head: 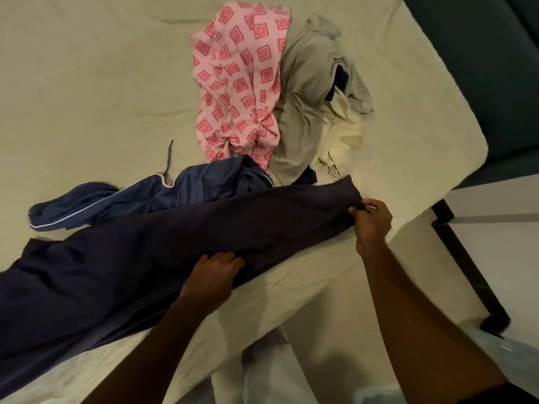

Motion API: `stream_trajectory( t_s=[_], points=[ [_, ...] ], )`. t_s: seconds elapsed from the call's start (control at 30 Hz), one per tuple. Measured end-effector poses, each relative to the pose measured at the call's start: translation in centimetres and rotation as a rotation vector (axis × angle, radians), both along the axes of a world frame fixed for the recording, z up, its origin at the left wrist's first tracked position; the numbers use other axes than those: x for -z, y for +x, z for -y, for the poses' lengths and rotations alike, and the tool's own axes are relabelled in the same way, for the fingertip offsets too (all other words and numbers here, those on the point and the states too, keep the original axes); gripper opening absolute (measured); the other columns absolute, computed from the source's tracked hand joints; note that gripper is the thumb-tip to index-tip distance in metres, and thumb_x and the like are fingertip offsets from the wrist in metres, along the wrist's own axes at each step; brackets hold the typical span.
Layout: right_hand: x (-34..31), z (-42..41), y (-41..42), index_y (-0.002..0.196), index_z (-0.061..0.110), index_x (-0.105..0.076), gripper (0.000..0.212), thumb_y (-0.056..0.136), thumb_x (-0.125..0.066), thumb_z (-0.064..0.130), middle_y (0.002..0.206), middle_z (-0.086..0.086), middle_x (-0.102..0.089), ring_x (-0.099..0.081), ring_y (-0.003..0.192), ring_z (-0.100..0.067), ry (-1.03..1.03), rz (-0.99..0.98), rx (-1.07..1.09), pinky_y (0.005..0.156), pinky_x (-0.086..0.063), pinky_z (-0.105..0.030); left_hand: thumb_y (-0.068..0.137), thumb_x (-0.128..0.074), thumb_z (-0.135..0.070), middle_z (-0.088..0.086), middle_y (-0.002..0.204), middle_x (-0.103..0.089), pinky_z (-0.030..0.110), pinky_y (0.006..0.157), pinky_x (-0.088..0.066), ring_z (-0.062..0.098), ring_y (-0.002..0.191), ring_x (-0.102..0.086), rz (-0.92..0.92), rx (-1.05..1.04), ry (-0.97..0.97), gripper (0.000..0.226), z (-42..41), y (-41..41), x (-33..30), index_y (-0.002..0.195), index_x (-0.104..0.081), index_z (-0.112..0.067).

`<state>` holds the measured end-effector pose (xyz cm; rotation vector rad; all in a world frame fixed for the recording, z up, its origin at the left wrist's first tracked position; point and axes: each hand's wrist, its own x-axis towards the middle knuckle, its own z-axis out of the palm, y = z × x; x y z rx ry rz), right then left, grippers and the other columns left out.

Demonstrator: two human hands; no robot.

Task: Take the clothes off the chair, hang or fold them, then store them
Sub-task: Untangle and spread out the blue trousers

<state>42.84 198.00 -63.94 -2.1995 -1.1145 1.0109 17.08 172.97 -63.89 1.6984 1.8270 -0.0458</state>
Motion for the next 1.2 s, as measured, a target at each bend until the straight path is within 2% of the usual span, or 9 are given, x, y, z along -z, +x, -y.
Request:
stream_trajectory(
  t_s=[0.1,0.17,0.37,0.5,0.6,0.73,0.9,1.07,1.2],
  points=[
    [-0.3,-1.5,1.0,0.095,0.019,-0.07,0.033,0.072,-0.076,-0.004,0.094,-0.001,-0.072,-0.071,0.093,-0.025,0.069,-0.041,0.059,0.087,-0.061,-0.047,0.061,-0.074,-0.007,0.001,0.091,-0.066,0.038,0.062,-0.055,0.026,0.075,-0.068,0.042,0.064,0.106,0.041,0.2,0.4,-0.1,0.099,-0.071,-0.022],
    [-0.1,-2.5,1.5,0.098,0.015,-0.07,0.031,0.074,-0.076,-0.003,0.09,0.003,-0.07,-0.07,0.092,-0.025,0.051,-0.007,0.029,0.087,-0.061,-0.045,0.063,-0.065,-0.012,0.001,0.091,-0.066,0.034,0.059,-0.055,0.023,0.073,-0.068,0.063,0.057,0.136,0.037,0.5,0.8,-0.4,0.098,-0.07,-0.021],
    [0.5,-2.8,2.2,0.12,0.003,-0.063,0.034,0.091,-0.072,0.018,0.122,-0.019,-0.066,-0.059,0.117,-0.04,-0.077,0.364,-0.348,0.101,-0.046,-0.044,0.099,-0.051,-0.017,-0.003,0.14,-0.046,0.036,0.104,-0.04,0.02,0.126,-0.046,0.153,0.042,-0.132,0.046,0.5,2.0,0.3,0.143,-0.048,-0.028],
    [-0.2,-3.3,0.8,0.137,0.009,-0.052,0.079,0.084,-0.069,0.065,0.137,-0.019,-0.055,-0.049,0.129,-0.04,-0.235,0.358,-0.496,0.111,-0.04,-0.052,0.101,-0.05,-0.021,-0.002,0.135,-0.05,0.036,0.103,-0.041,0.02,0.122,-0.05,0.234,-0.073,-0.095,0.038,0.3,2.3,-0.2,0.138,-0.052,-0.027],
    [-0.3,-4.3,0.6,0.133,0.013,-0.058,0.124,0.038,-0.075,0.092,0.128,-0.012,-0.065,-0.06,0.119,-0.035,-0.376,0.288,-0.586,0.104,-0.048,-0.052,0.09,-0.067,-0.016,0.003,0.118,-0.059,0.042,0.083,-0.047,0.027,0.104,-0.059,0.061,-0.193,0.104,0.035,0.2,1.2,-0.7,0.124,-0.063,-0.024],
    [-1.9,-5.2,-0.5,0.121,0.01,-0.071,0.11,0.028,-0.094,0.064,0.113,-0.008,-0.075,-0.07,0.106,-0.029,-0.415,-0.078,-0.55,0.087,-0.057,-0.039,0.076,-0.082,-0.025,0.008,0.12,-0.056,0.047,0.082,-0.048,0.03,0.103,-0.056,-0.164,-0.389,0.103,0.059,1.4,-1.5,-1.2,0.13,-0.058,-0.023],
    [-7.1,-3.7,-2.5,0.132,0.012,-0.064,0.051,0.082,-0.074,0.012,0.125,-0.009,-0.072,-0.068,0.115,-0.029,-0.321,-0.476,-0.482,0.075,-0.061,-0.03,0.079,-0.08,-0.043,0.01,0.156,-0.021,0.057,0.107,-0.036,0.031,0.137,-0.03,-0.208,-0.348,-0.121,0.105,1.7,-2.9,-0.8,0.159,-0.012,-0.033],
    [-14.7,2.5,-7.7,0.142,0.013,-0.053,0.052,0.091,-0.055,0.015,0.127,-0.001,-0.071,-0.071,0.109,-0.015,-0.244,-0.725,-0.516,0.083,-0.059,-0.024,0.079,-0.079,-0.037,0.005,0.163,-0.001,0.065,0.106,-0.032,0.032,0.142,-0.016,-0.021,-0.277,-0.164,0.114,1.5,-3.7,-0.4,0.157,0.005,-0.045],
    [-18.2,10.4,-15.3,0.138,0.017,-0.053,0.054,0.084,-0.06,0.013,0.123,-0.002,-0.072,-0.07,0.109,-0.016,-0.167,-0.86,-0.668,0.085,-0.058,-0.025,0.086,-0.073,-0.036,0.0,0.164,-0.008,0.061,0.107,-0.036,0.026,0.146,-0.017,0.155,-0.389,0.059,0.093,4.6,-5.5,-1.5,0.157,-0.014,-0.043]
  ],
)
